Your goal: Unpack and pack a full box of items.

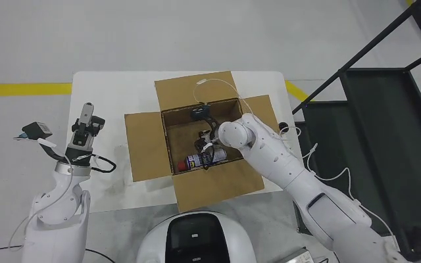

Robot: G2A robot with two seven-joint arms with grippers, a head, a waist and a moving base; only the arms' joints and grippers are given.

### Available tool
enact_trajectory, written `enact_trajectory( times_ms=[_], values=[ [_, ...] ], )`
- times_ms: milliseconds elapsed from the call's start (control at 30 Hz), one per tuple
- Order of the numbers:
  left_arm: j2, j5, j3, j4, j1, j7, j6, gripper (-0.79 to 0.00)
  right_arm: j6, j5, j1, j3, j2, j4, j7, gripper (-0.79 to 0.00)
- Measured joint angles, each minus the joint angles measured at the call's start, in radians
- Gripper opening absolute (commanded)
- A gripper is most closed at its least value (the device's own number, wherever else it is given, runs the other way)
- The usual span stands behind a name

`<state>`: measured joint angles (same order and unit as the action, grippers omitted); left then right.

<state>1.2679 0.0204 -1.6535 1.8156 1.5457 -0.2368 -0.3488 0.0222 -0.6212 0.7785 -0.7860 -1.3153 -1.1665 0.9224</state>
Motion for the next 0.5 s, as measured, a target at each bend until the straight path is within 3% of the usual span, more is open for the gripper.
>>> enact_trajectory(
  times_ms=[100,133,167,200,500],
  values=[
    [0.0,0.0,0.0,0.0,0.0,0.0,0.0,0.0,-0.005,-0.017,0.017,-0.015,0.007,-0.01,0.005,-0.785],
    [0.0,0.0,0.0,0.0,0.0,0.0,0.0,0.0,-0.002,-0.016,0.02,-0.017,0.008,-0.008,0.006,-0.631],
    [0.0,0.0,0.0,0.0,0.0,0.0,0.0,0.0,0.003,-0.017,0.023,-0.018,0.008,-0.002,0.006,-0.372],
    [0.0,0.0,0.0,0.0,0.0,0.0,0.0,0.0,0.005,-0.017,0.024,-0.018,0.008,0.003,0.002,0.0],
    [0.0,0.0,0.0,0.0,0.0,0.0,0.0,0.0,0.076,-0.125,0.04,-0.018,0.013,-0.012,-0.11,0.0]
  ],
)
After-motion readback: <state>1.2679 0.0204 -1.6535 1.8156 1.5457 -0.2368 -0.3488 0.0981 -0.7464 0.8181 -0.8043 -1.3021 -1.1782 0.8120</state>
